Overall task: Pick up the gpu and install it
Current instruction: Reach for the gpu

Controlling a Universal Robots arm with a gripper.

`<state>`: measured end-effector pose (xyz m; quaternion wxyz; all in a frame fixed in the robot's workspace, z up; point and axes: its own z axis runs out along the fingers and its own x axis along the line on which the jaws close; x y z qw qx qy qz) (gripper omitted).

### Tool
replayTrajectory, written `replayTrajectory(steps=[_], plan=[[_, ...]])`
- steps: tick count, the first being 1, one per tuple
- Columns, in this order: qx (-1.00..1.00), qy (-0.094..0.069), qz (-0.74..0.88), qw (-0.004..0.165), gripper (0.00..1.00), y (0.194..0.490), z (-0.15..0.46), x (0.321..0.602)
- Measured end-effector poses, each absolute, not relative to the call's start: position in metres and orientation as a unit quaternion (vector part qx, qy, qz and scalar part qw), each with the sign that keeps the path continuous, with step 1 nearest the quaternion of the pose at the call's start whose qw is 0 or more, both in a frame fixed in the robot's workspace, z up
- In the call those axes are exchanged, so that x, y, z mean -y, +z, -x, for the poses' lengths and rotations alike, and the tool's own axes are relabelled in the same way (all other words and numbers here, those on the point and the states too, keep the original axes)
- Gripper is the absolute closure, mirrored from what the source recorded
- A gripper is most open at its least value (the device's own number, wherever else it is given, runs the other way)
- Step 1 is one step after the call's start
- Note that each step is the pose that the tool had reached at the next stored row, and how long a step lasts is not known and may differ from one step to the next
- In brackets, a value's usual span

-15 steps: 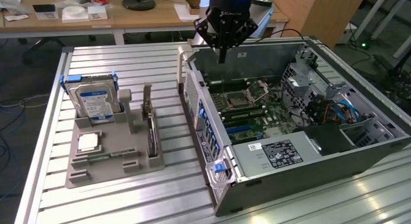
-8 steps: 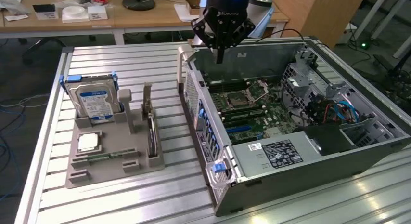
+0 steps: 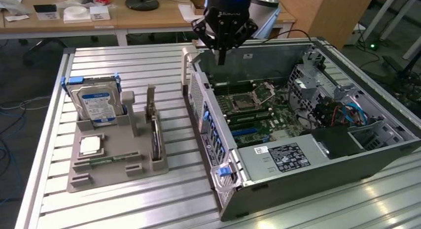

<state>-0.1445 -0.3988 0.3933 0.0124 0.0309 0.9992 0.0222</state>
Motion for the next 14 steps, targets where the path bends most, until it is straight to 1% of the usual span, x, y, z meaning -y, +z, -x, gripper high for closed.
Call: replayTrajectory(steps=[14], plan=[[-0.999, 0.022, -0.031, 0.012, 0.89, 0.393, 0.158, 0.399]])
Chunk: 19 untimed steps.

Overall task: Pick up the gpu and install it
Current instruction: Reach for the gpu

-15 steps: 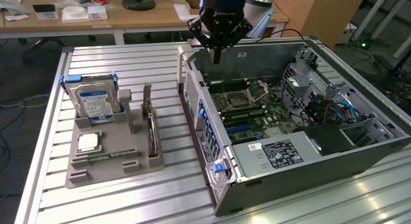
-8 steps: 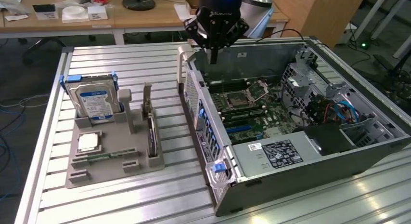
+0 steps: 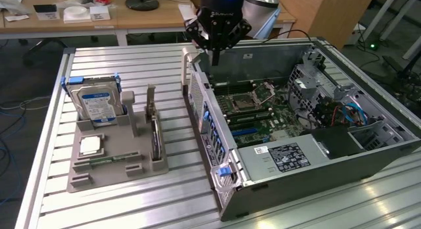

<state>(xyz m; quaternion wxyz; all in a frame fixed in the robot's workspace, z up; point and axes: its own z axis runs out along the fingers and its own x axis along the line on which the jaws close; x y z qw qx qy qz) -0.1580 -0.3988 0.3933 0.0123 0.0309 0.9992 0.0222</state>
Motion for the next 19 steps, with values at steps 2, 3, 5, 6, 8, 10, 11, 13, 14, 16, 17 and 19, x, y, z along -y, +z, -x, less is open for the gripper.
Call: replayTrajectory(steps=[2, 3, 5, 6, 8, 10, 11, 13, 14, 16, 17, 19], plan=[[-0.999, 0.022, -0.031, 0.012, 0.89, 0.393, 0.16, 0.399], [-0.999, 0.022, -0.031, 0.012, 0.89, 0.393, 0.161, 0.399], [-0.999, 0.022, -0.031, 0.012, 0.89, 0.393, 0.163, 0.399], [-0.999, 0.022, -0.031, 0.012, 0.89, 0.393, 0.164, 0.399], [-0.999, 0.022, -0.031, 0.012, 0.89, 0.393, 0.166, 0.399], [-0.999, 0.022, -0.031, 0.012, 0.89, 0.393, 0.168, 0.399], [-0.999, 0.022, -0.031, 0.012, 0.89, 0.393, 0.17, 0.399], [-0.999, 0.022, -0.031, 0.012, 0.89, 0.393, 0.172, 0.399], [-0.999, 0.022, -0.031, 0.012, 0.89, 0.393, 0.173, 0.399], [-0.999, 0.022, -0.031, 0.012, 0.89, 0.393, 0.176, 0.399], [-0.999, 0.022, -0.031, 0.012, 0.89, 0.393, 0.177, 0.399], [-0.999, 0.022, -0.031, 0.012, 0.89, 0.393, 0.179, 0.399]])
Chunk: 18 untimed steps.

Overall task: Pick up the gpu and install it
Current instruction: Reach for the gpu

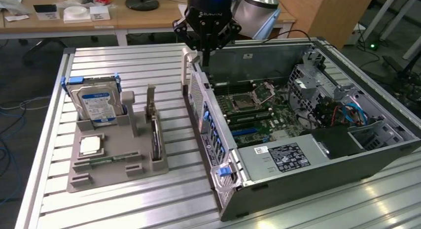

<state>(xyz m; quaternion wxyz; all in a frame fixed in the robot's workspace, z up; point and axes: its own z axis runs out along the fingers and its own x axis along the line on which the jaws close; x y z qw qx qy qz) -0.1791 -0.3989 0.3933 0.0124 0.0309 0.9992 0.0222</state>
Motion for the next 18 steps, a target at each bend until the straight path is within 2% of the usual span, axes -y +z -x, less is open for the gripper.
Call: replayTrajectory(steps=[18], plan=[[-0.999, 0.022, -0.031, 0.012, 0.89, 0.393, 0.201, 0.399]])
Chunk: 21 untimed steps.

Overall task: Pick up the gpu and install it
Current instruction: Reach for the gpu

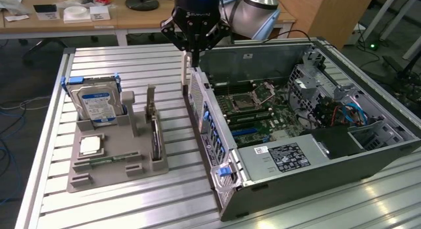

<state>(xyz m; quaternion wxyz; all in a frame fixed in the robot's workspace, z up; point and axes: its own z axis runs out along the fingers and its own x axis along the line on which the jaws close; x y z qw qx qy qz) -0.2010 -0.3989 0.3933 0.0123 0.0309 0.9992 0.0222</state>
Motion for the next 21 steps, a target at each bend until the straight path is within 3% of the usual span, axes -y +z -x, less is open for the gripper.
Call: replayTrajectory(steps=[21], plan=[[-0.999, 0.022, -0.031, 0.012, 0.89, 0.393, 0.24, 0.399]])
